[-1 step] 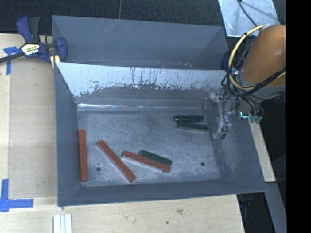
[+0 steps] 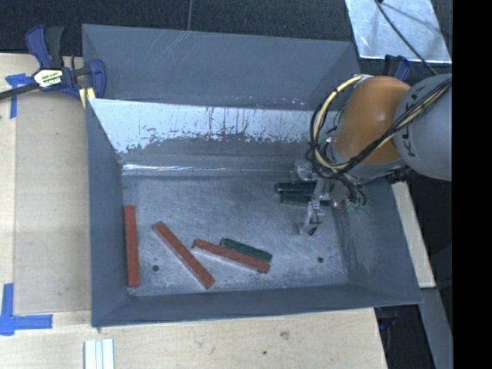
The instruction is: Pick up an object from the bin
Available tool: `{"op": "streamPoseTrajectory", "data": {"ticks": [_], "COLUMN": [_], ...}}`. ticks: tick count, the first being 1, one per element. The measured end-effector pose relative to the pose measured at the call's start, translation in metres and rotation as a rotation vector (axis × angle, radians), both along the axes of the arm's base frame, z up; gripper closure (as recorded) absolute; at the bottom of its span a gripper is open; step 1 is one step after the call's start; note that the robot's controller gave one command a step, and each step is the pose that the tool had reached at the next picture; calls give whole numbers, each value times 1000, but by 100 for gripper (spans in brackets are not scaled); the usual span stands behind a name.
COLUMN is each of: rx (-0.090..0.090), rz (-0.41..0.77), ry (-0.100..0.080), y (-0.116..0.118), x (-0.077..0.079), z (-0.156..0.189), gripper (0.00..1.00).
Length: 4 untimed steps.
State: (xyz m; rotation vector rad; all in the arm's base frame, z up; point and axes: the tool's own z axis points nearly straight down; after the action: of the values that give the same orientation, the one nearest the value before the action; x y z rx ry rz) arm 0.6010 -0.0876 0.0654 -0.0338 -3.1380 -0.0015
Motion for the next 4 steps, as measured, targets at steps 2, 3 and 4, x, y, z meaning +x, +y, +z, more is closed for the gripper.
{"op": "streamPoseTrajectory", "data": {"ticks": [2,3,4], "rx": [-2,-2,-1], "rz": [-78,-23,-21], "ry": [-16,-5,-6], "y": [-7,-31,-30], "x": [-7,-25,-24], "z": [168,165,165], "gripper": [100,100,0]}}
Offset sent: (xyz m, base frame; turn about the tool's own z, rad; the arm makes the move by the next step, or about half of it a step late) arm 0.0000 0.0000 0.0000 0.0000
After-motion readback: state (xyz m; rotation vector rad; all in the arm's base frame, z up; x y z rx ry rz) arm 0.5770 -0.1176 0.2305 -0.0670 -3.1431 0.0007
